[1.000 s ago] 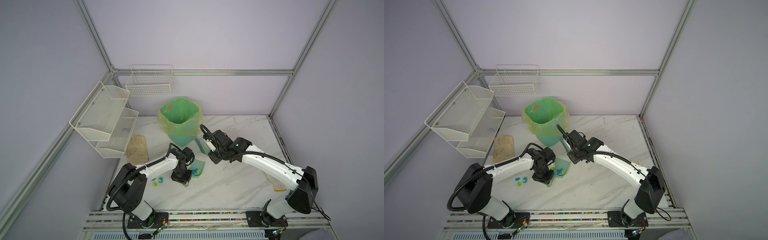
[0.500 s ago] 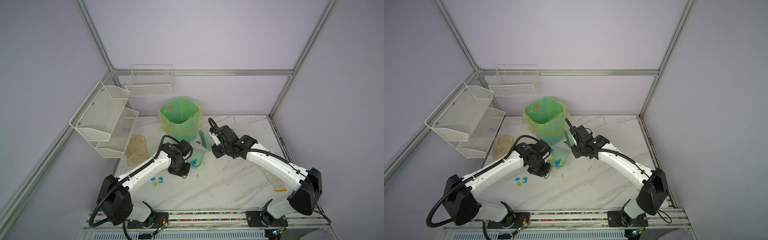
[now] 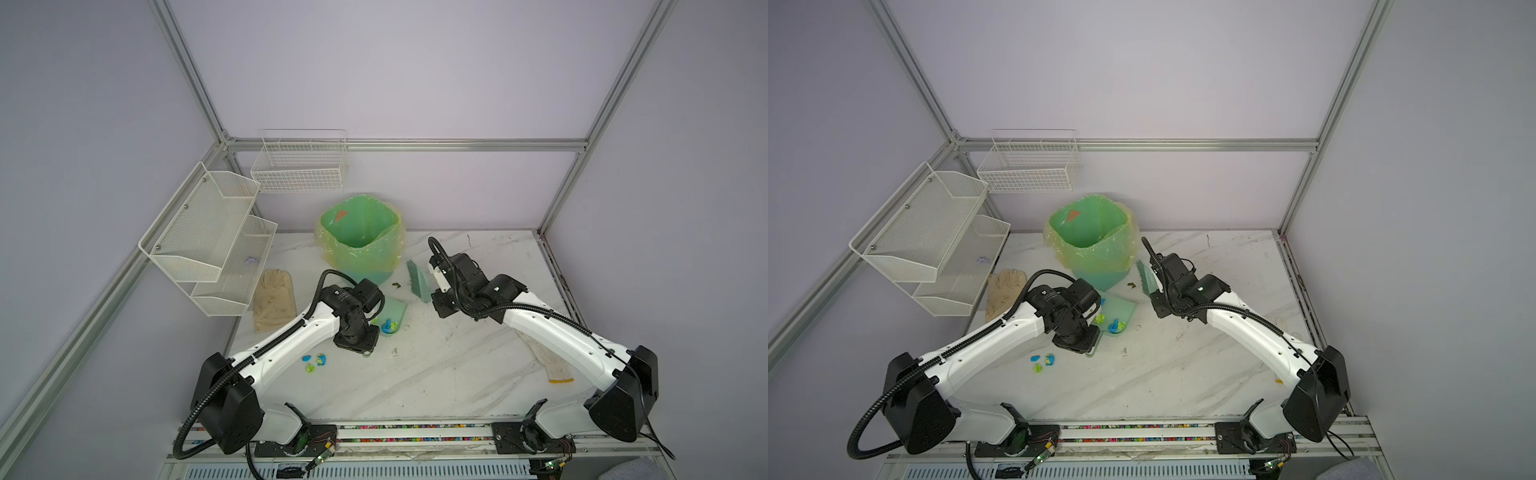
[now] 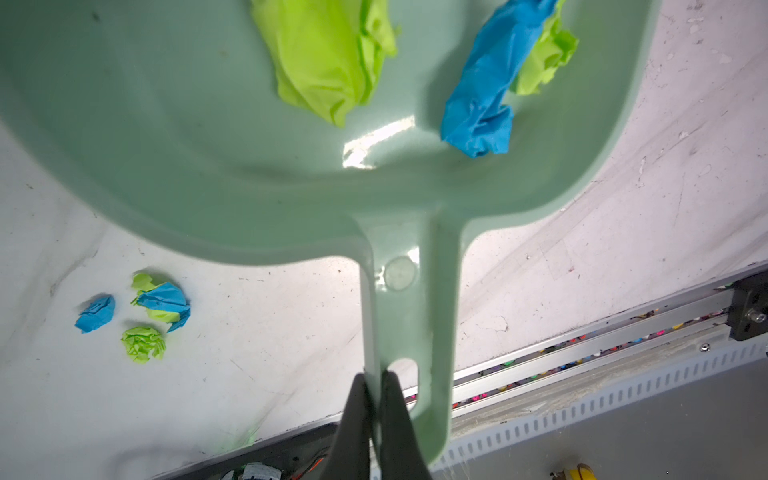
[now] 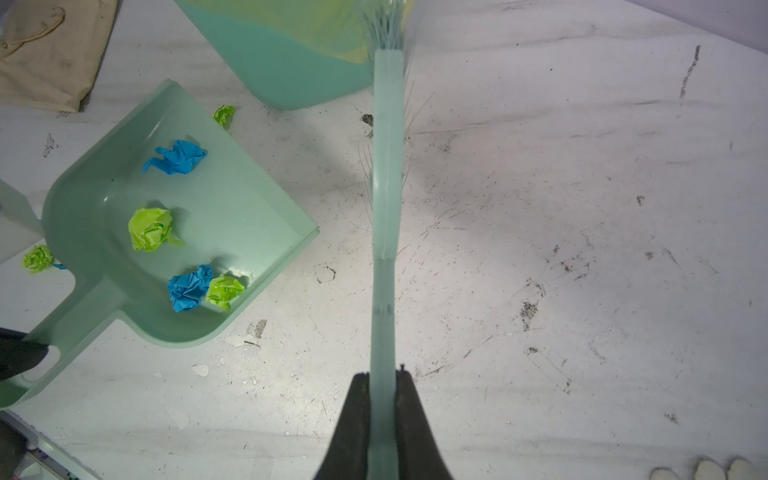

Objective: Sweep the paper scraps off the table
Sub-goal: 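Lift the dustpan with the left gripper while the right raises the brush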

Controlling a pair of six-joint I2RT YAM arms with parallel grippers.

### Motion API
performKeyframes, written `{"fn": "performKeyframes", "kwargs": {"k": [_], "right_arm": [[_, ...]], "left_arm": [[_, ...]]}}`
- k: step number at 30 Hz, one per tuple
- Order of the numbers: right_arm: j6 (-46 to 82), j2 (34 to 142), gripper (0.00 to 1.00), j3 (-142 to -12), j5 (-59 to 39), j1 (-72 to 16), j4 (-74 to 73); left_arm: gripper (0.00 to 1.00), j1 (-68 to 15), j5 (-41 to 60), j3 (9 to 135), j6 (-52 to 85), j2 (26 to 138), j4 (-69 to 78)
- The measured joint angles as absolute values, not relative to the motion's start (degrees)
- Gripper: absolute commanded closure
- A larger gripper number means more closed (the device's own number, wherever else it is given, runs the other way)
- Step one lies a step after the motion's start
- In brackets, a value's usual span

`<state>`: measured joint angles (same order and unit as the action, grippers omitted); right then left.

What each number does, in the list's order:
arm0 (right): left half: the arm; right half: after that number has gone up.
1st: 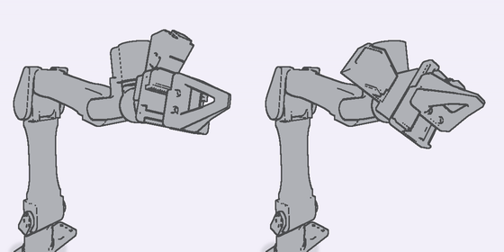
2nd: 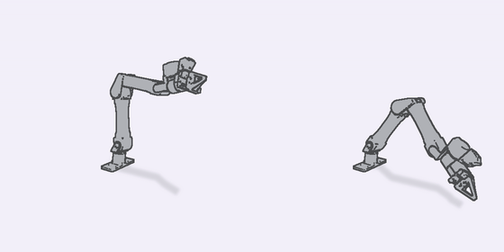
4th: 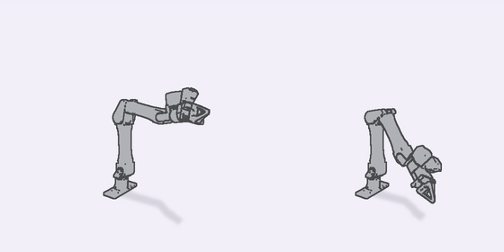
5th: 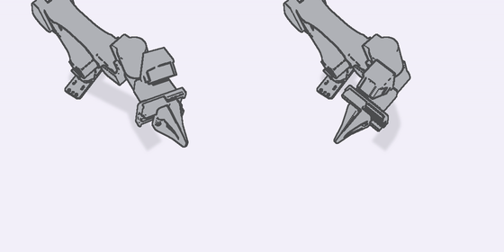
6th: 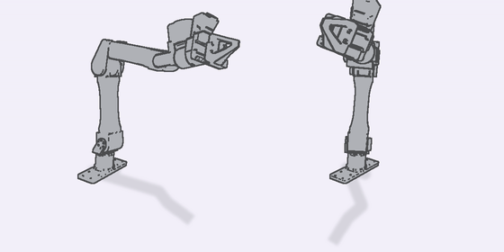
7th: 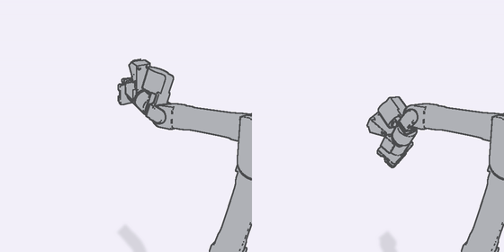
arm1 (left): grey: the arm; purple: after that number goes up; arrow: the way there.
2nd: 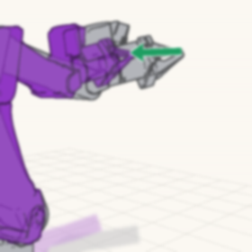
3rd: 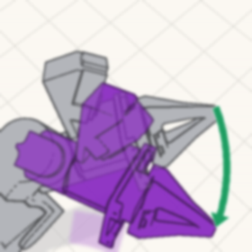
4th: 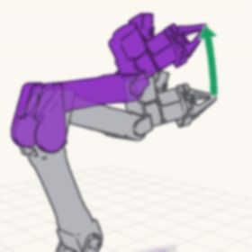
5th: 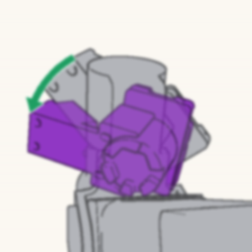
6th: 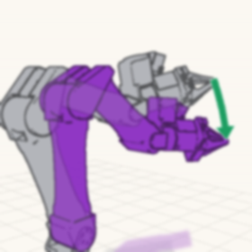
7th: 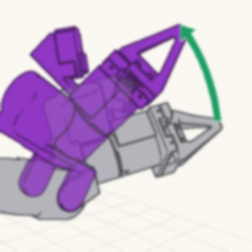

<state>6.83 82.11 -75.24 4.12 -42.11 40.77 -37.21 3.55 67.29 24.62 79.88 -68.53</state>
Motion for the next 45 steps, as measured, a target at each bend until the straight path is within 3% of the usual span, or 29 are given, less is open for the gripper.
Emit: {"fn": "performKeyframes", "kwargs": {"k": [13,35,45], "right_arm": [[6.8,81.1,1.00,-72.4,3.6,-41.7,39.4],[6.8,76.4,1.00,-66.3,2.0,-41.3,36.7],[6.9,76.4,1.00,-65.7,0.9,-40.1,36.0]], "left_arm": [[1.00,-36.7,-2.2,67.1,29.2,76.9,-69.1],[1.00,-23.9,-6.4,62.9,30.2,69.3,-72.2],[1.00,-21.7,-8.1,62.9,30.3,68.5,-74.8]]}}
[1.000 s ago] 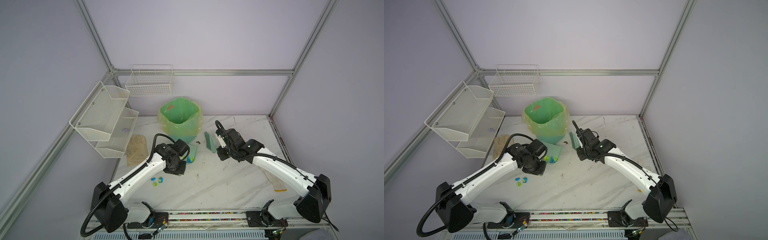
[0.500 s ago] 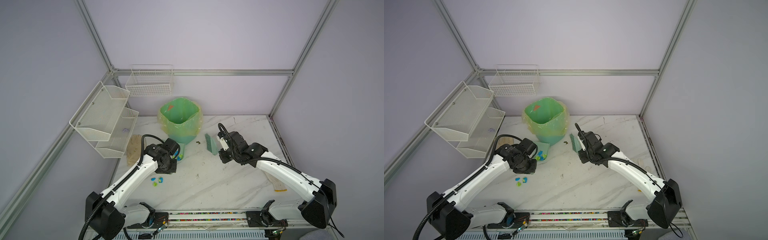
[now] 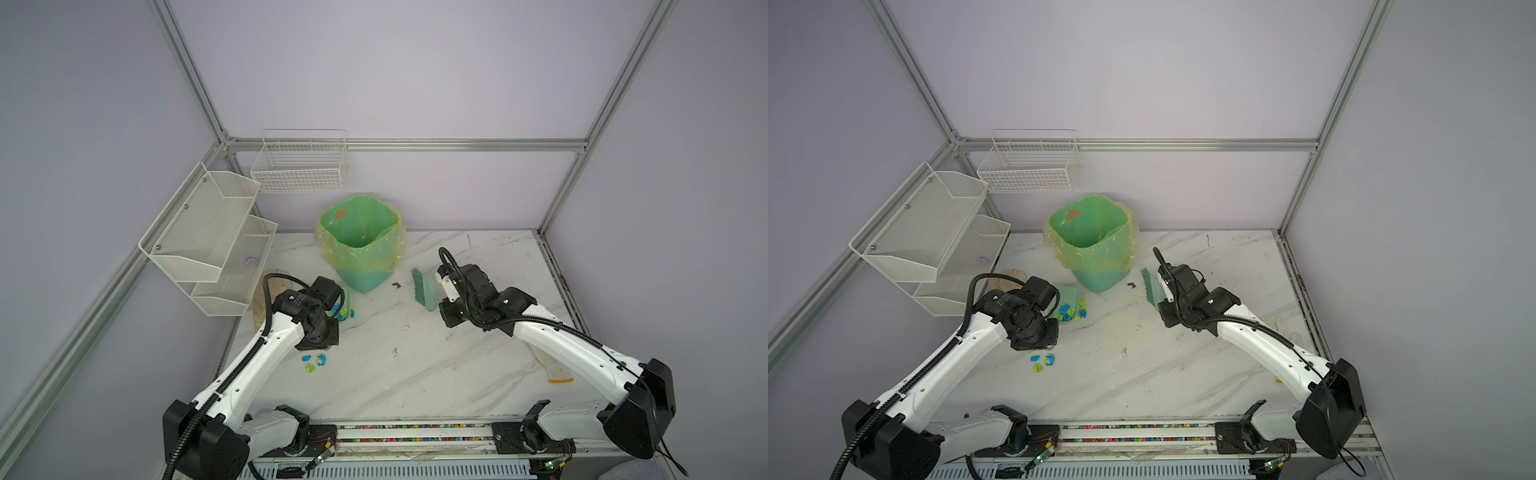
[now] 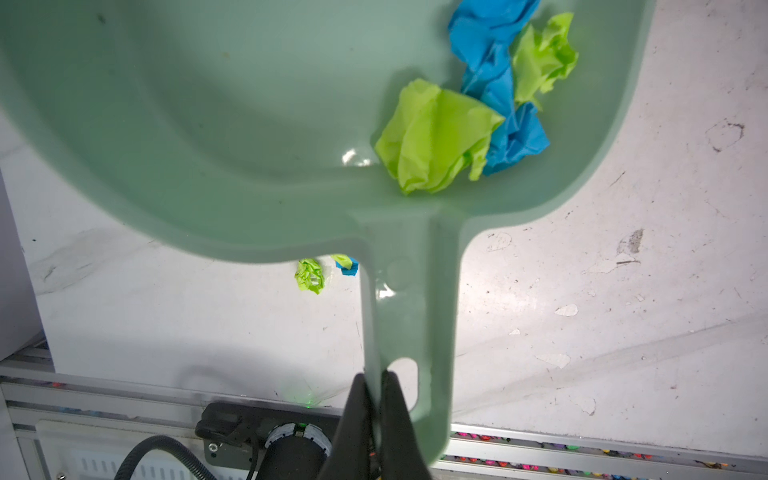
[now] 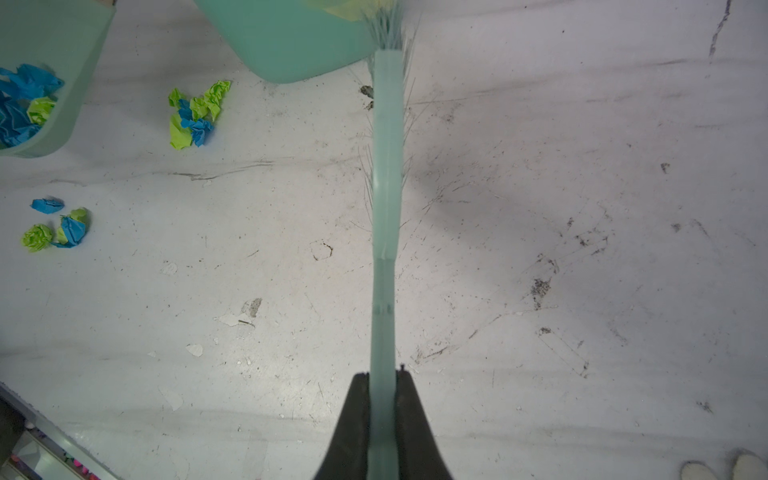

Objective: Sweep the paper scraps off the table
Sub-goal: 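Lift the dustpan with the left gripper while the right raises the brush, then carry the scrap-filled dustpan over the green bin with the left gripper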

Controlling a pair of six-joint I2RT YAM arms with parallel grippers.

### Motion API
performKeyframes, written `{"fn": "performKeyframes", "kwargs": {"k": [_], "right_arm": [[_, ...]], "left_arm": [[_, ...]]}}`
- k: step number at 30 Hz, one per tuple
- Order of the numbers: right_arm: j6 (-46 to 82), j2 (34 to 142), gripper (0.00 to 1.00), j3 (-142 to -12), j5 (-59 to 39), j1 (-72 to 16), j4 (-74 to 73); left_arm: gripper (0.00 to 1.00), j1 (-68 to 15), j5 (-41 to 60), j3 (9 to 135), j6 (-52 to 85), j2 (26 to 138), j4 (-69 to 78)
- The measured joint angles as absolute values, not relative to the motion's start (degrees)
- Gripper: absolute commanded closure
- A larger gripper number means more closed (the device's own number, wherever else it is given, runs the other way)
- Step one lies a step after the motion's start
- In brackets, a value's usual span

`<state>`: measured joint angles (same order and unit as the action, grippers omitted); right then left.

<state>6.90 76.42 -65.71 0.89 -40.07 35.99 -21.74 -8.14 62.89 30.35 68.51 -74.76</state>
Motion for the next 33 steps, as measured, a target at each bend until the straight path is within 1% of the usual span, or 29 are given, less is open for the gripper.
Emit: {"fn": "performKeyframes", "kwargs": {"k": [10,14,24,33], "right_arm": [[7.3,76.4,1.00,-64.7,-1.3,-38.9,33.8],[7.4,76.1,1.00,-64.7,-1.8,-38.8,33.6],[7.4,74.5,1.00,-64.3,-2.4,-38.5,33.6],[7.5,72.5,1.00,-63.7,-4.3,-38.0,33.6]], "left_arm": [[1.00,-20.9,-13.2,63.3,30.5,68.0,-79.2],[1.00,-20.6,-15.3,65.3,30.4,68.0,-80.8],[1.00,-19.5,-20.4,75.9,30.2,71.2,-82.7],[1.00,-18.3,-24.8,85.7,27.3,74.8,-85.8]]}}
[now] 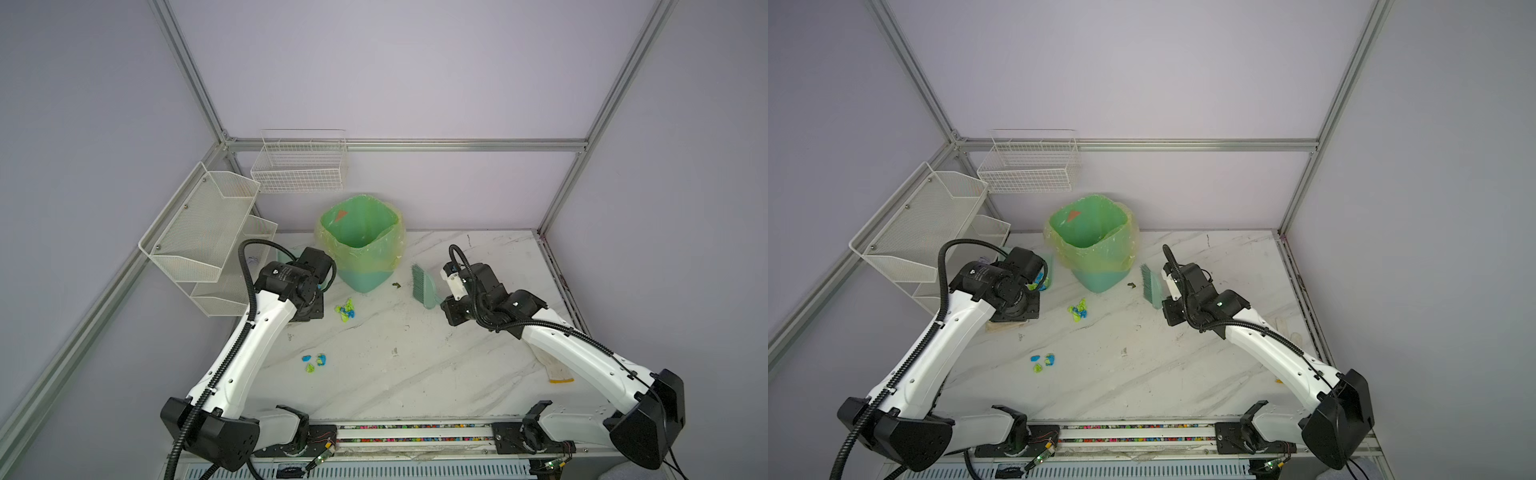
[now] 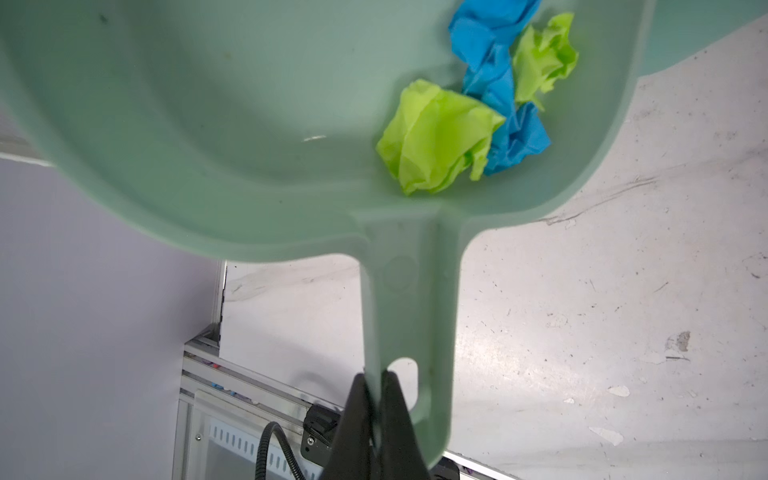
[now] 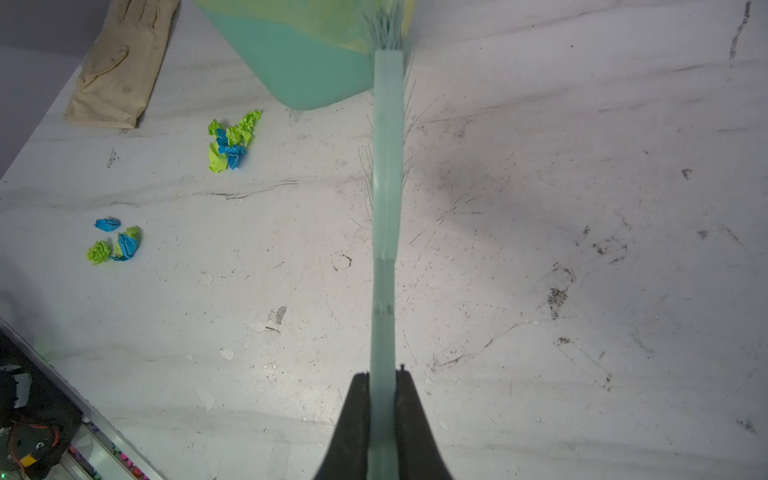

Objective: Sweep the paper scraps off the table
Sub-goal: 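Carry the scrap-filled dustpan over the green bin with the left gripper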

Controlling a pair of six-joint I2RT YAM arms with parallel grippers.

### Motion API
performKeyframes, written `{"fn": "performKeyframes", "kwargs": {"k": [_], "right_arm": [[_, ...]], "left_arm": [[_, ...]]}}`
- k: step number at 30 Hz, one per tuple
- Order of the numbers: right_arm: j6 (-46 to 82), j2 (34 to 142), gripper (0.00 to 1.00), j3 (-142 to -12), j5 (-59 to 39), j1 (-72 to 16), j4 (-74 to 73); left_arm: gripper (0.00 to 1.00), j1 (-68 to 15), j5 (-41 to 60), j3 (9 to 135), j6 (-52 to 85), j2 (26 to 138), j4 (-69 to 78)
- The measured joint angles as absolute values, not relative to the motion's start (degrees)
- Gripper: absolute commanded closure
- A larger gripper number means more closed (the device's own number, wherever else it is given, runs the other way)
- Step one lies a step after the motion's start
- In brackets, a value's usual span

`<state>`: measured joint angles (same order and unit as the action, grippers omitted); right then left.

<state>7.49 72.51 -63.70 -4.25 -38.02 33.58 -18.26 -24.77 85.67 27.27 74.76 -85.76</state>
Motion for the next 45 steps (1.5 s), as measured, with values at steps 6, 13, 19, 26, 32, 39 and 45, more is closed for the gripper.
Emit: {"fn": "performKeyframes", "kwargs": {"k": [6,13,19,26,32,39,45], "right_arm": [[7.5,71.8,1.00,-63.7,-4.4,-37.9,33.6],[8.3,71.5,1.00,-63.7,-5.6,-37.9,33.6],[8.8,71.4,1.00,-63.7,-6.1,-37.9,33.6],[9.0,71.4,1.00,-63.7,-6.4,-37.9,33.6],[9.9,71.1,1.00,-63.7,-6.4,-37.9,33.6],[10.1,70.3,1.00,-63.7,-6.5,-37.9,33.5],[10.3,70.3,1.00,-63.5,-6.5,-37.9,33.1]], "left_arm": [[1.00,-17.6,-26.6,89.7,25.8,75.9,-86.7],[1.00,-17.4,-26.8,95.0,24.2,79.7,-88.1],[1.00,-17.4,-28.0,102.3,22.7,83.9,-89.9],[1.00,-17.4,-30.7,108.4,21.2,87.1,-91.6],[1.00,-17.4,-31.9,114.1,19.9,90.4,-92.6],[1.00,-17.4,-33.7,119.2,18.5,94.7,-92.6],[1.00,-17.4,-35.7,120.6,16.2,96.8,-92.5]]}}
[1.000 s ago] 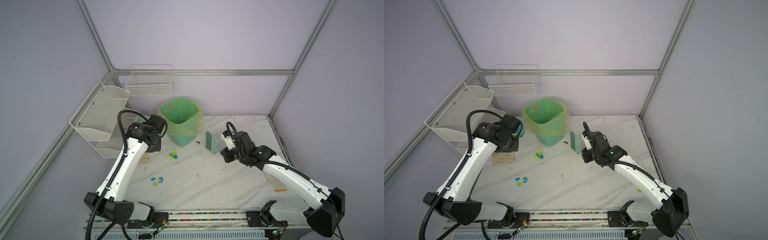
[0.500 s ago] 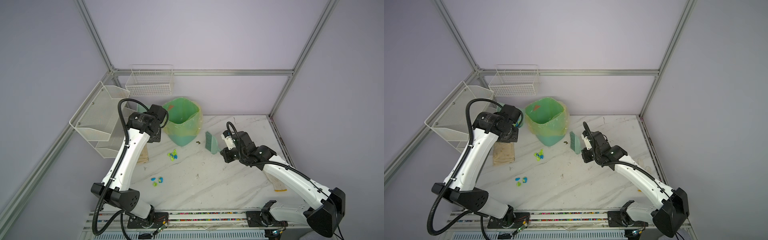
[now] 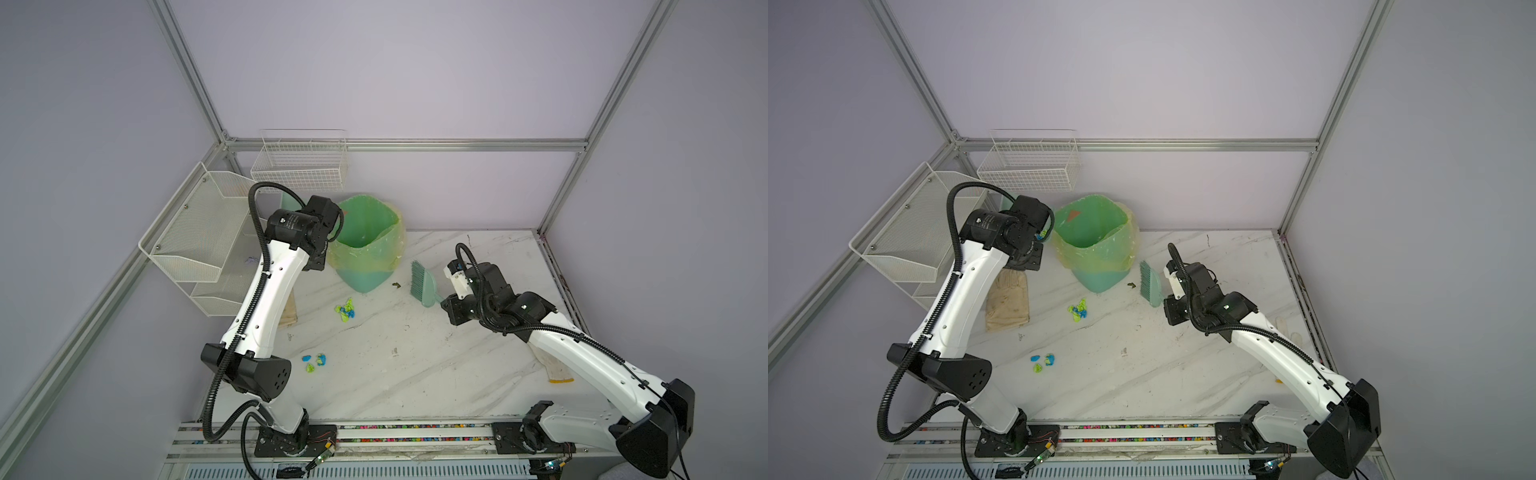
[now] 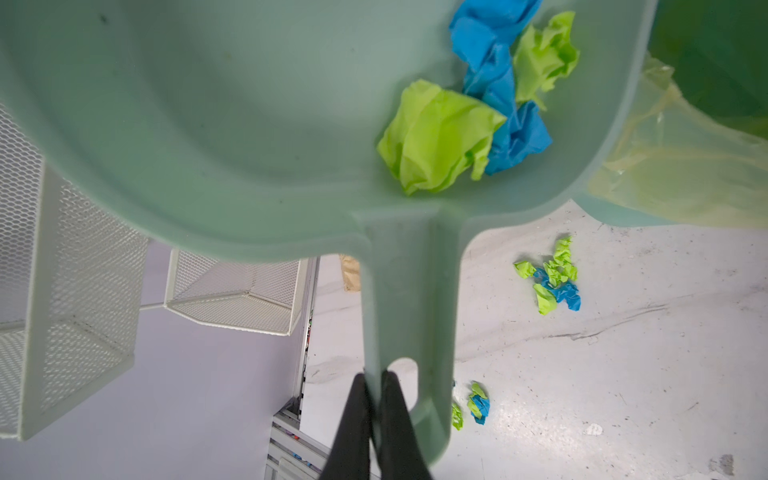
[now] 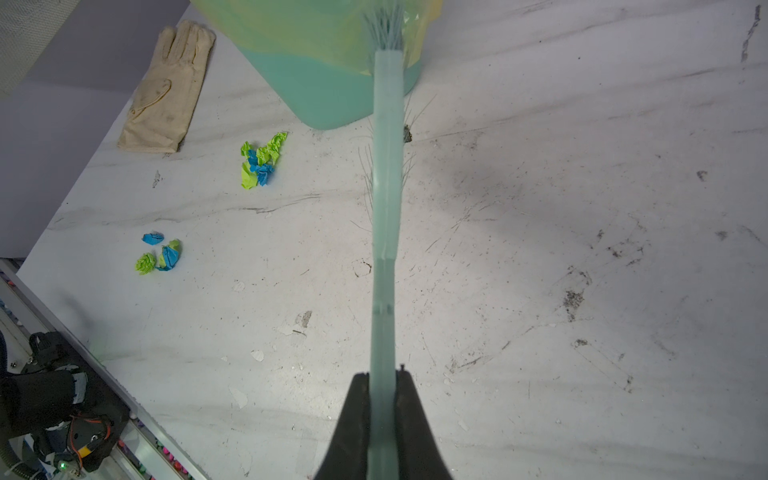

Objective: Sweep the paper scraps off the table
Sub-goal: 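Carry the scrap-filled dustpan over the green bin with the left gripper, then tip the dustpan over the bin with the left gripper to empty scraps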

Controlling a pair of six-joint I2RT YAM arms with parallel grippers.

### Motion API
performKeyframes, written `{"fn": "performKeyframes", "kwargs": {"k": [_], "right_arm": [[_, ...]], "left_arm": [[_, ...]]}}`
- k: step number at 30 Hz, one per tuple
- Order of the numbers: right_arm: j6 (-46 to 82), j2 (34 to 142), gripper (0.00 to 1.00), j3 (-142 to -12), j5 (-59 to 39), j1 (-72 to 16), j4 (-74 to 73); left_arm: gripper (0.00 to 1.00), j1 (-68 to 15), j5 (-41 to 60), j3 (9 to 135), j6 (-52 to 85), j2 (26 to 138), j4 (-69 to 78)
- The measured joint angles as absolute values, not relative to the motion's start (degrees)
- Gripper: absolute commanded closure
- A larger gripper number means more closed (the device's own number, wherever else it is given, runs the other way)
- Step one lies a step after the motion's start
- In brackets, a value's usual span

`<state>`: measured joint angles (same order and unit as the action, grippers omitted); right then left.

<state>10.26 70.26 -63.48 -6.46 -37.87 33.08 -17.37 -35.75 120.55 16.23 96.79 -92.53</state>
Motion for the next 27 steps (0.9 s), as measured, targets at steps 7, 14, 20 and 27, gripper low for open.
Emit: {"fn": "performKeyframes", "kwargs": {"k": [7,14,20,27], "right_arm": [[10.8,70.1,1.00,-62.2,-6.5,-37.9,32.4],[11.2,70.0,1.00,-62.2,-6.5,-37.9,32.1],[11.6,68.6,1.00,-61.8,-6.4,-37.9,31.9],[11.5,68.0,1.00,-61.7,-6.5,-37.9,31.5]], "left_arm": [[1.00,-17.5,-36.8,125.0,12.3,100.4,-91.9],[1.00,-20.5,-41.8,127.2,6.0,102.8,-87.7],[1.00,-24.3,-50.2,127.0,0.9,105.2,-83.5],[1.00,-31.0,-73.5,116.0,-9.3,107.2,-73.5]]}}
